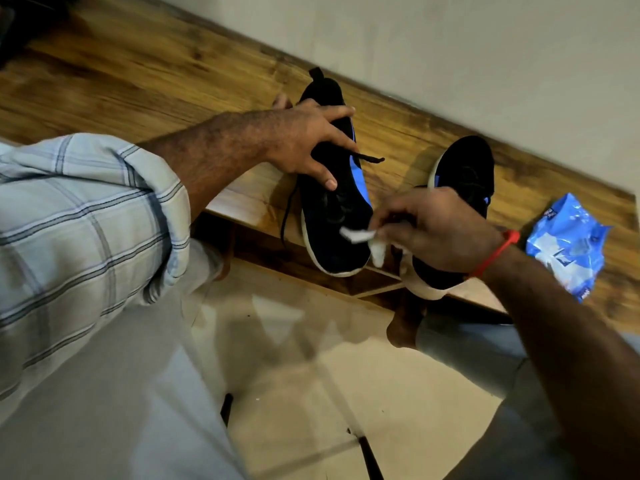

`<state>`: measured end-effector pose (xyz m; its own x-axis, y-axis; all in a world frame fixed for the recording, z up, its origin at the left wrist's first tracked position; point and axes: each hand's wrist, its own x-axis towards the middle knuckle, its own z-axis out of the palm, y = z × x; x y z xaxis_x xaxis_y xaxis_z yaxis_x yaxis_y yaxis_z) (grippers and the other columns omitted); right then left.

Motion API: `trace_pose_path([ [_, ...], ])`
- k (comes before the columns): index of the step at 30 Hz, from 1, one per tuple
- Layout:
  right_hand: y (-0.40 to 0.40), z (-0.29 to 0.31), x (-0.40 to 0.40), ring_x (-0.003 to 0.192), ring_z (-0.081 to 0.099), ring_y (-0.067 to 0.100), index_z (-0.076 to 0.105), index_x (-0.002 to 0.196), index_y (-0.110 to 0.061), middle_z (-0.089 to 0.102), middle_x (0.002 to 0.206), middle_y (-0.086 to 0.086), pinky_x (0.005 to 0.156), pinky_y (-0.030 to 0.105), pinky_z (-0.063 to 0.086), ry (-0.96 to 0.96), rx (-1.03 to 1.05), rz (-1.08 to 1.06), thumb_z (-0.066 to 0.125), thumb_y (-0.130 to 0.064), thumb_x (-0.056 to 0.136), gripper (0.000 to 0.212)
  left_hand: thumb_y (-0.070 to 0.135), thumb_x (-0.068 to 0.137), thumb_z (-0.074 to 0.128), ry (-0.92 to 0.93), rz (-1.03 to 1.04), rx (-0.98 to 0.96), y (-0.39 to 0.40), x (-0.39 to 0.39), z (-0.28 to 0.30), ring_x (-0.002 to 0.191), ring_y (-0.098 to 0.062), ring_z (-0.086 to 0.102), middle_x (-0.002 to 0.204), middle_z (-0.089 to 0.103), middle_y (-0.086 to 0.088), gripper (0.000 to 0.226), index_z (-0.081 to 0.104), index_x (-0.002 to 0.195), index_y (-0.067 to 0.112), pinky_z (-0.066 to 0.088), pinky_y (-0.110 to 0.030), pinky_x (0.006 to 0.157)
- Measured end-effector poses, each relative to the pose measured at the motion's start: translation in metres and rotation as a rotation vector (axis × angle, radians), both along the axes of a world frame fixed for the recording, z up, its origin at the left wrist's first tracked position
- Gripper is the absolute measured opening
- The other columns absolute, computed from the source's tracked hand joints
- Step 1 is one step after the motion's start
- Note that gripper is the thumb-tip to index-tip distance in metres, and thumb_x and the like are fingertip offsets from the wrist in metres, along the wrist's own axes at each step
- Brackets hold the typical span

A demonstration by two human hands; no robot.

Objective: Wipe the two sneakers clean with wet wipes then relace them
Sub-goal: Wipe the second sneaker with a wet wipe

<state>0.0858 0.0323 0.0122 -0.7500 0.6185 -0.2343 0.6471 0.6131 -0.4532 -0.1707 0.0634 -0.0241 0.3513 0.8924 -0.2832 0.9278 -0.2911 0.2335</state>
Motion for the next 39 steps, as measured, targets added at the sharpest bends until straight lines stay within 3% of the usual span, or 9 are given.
trace_pose_path([
  [6, 0.007, 0.001, 0.004, 0.073, 0.074, 0.018, 0.075, 0.097, -0.016, 0.074, 0.08, 0.003, 0.074, 0.034, 0.062, 0.312, -0.219, -0.452, 0.063, -0.009, 0.095, 0.013, 0.058, 0.064, 0.086, 0.156, -0.108, -0.074, -0.002, -0.002, 0.0, 0.15, -0.029, -0.028, 0.166, -0.022, 0.018, 0.103, 0.026, 0.148, 0.064, -0.006, -0.068, 0.115],
  [9, 0.008, 0.0, 0.0, 0.07, 0.072, 0.008, 0.075, 0.093, -0.014, 0.073, 0.076, -0.005, 0.069, 0.023, 0.059, 0.313, -0.247, -0.497, 0.074, -0.026, 0.087, 0.013, 0.06, 0.06, 0.087, 0.188, -0.12, -0.014, -0.002, 0.001, 0.004, 0.151, -0.031, -0.005, 0.167, 0.002, 0.014, 0.095, 0.04, 0.142, 0.061, 0.007, -0.063, 0.115],
  [13, 0.014, -0.006, 0.004, 0.07, 0.071, 0.004, 0.074, 0.09, -0.014, 0.073, 0.081, -0.006, 0.074, 0.024, 0.059, 0.312, -0.15, -0.513, 0.08, -0.016, 0.082, 0.01, 0.078, 0.057, 0.076, 0.27, -0.109, 0.146, -0.003, 0.006, 0.01, 0.138, -0.033, 0.019, 0.15, 0.036, 0.009, 0.08, 0.055, 0.131, 0.053, 0.017, -0.061, 0.109],
  [18, 0.033, -0.014, 0.016, 0.096, 0.067, 0.007, 0.073, 0.104, -0.021, 0.072, 0.1, -0.006, 0.089, 0.023, 0.053, 0.321, 0.024, -0.606, 0.078, -0.014, 0.083, 0.023, 0.086, 0.066, 0.063, 0.279, -0.013, 0.14, -0.006, 0.005, 0.007, 0.127, -0.029, 0.041, 0.129, 0.059, 0.003, 0.08, 0.06, 0.128, 0.035, 0.027, -0.057, 0.106],
  [22, 0.039, -0.022, 0.013, 0.1, 0.06, 0.006, 0.076, 0.105, -0.017, 0.069, 0.104, -0.004, 0.092, 0.02, 0.047, 0.306, 0.135, -0.635, 0.07, -0.011, 0.088, 0.018, 0.076, 0.073, 0.07, 0.07, 0.106, 0.046, -0.013, 0.008, 0.001, 0.106, -0.024, 0.056, 0.108, 0.06, 0.003, 0.06, 0.06, 0.109, 0.03, 0.048, -0.038, 0.079],
  [25, 0.037, -0.03, 0.006, 0.1, 0.06, 0.014, 0.076, 0.104, -0.012, 0.067, 0.106, 0.003, 0.087, 0.017, 0.039, 0.293, 0.223, -0.568, 0.068, -0.008, 0.088, 0.018, 0.076, 0.074, 0.069, 0.066, 0.133, 0.044, -0.018, 0.017, -0.003, 0.105, -0.023, 0.058, 0.104, 0.058, 0.006, 0.056, 0.059, 0.109, 0.033, 0.048, -0.037, 0.076],
  [31, 0.038, -0.06, -0.011, 0.099, 0.062, 0.031, 0.074, 0.102, -0.006, 0.064, 0.104, 0.013, 0.085, 0.044, 0.052, 0.053, 0.266, -0.289, 0.064, -0.002, 0.09, 0.017, 0.074, 0.075, 0.07, -0.013, 0.185, 0.033, -0.023, 0.019, -0.011, 0.097, -0.018, 0.058, 0.105, 0.063, 0.008, 0.057, 0.065, 0.113, 0.032, 0.052, -0.036, 0.076],
  [36, 0.059, -0.056, -0.007, 0.097, 0.06, 0.035, 0.071, 0.098, -0.008, 0.062, 0.099, 0.014, 0.08, 0.046, 0.053, 0.01, 0.335, -0.41, 0.063, 0.001, 0.088, 0.015, 0.073, 0.076, 0.071, -0.08, 0.193, 0.02, -0.026, 0.022, -0.016, 0.103, -0.018, 0.06, 0.116, 0.066, 0.004, 0.068, 0.064, 0.126, 0.027, 0.048, -0.033, 0.073],
  [39, 0.067, -0.054, -0.01, 0.097, 0.06, 0.036, 0.071, 0.099, -0.009, 0.062, 0.101, 0.014, 0.081, 0.045, 0.053, 0.009, 0.336, -0.465, 0.062, 0.004, 0.086, 0.02, 0.07, 0.078, 0.072, -0.1, 0.208, 0.042, -0.029, 0.023, -0.017, 0.098, -0.016, 0.058, 0.105, 0.063, 0.008, 0.063, 0.066, 0.122, 0.026, 0.045, -0.032, 0.072],
])
